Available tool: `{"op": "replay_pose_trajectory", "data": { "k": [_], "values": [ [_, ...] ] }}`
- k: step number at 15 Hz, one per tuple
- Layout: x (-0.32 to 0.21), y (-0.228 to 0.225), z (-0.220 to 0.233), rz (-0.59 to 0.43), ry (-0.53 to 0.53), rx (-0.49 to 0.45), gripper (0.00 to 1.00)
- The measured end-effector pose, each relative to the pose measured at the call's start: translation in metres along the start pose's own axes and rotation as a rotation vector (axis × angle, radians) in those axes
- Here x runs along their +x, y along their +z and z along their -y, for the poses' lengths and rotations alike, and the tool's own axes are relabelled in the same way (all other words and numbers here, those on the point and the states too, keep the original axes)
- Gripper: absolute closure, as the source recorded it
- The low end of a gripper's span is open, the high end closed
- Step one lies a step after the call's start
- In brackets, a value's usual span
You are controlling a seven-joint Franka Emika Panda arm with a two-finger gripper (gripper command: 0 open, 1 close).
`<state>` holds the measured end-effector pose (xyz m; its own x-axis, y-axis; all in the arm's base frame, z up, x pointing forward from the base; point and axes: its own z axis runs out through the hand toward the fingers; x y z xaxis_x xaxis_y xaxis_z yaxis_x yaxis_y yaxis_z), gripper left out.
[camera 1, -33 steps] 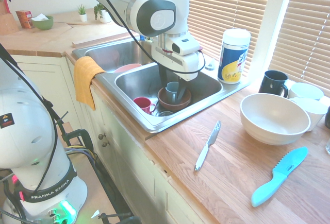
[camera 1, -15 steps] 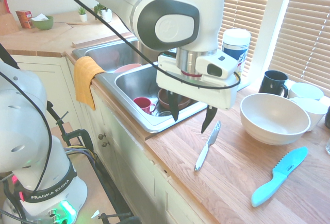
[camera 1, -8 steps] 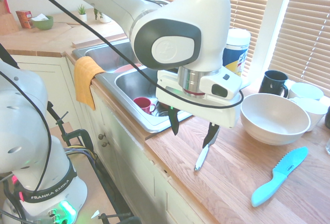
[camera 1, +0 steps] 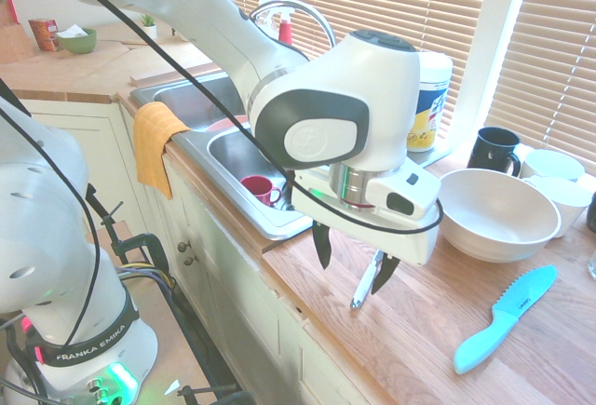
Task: Put the knife into the sink
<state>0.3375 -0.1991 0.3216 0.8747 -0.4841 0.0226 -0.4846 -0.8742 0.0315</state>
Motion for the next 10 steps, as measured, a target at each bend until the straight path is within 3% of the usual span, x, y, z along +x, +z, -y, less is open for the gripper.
{"op": "replay_pose_trajectory", "data": {
  "k": [1, 10],
  "values": [
    [0.0011, 0.0024, -0.0002, -0.003, 0.004, 0.001, 1.00],
    [0.0035, 0.0092, 0.0002, -0.004, 0.016, 0.009, 1.00]
  ]
}}
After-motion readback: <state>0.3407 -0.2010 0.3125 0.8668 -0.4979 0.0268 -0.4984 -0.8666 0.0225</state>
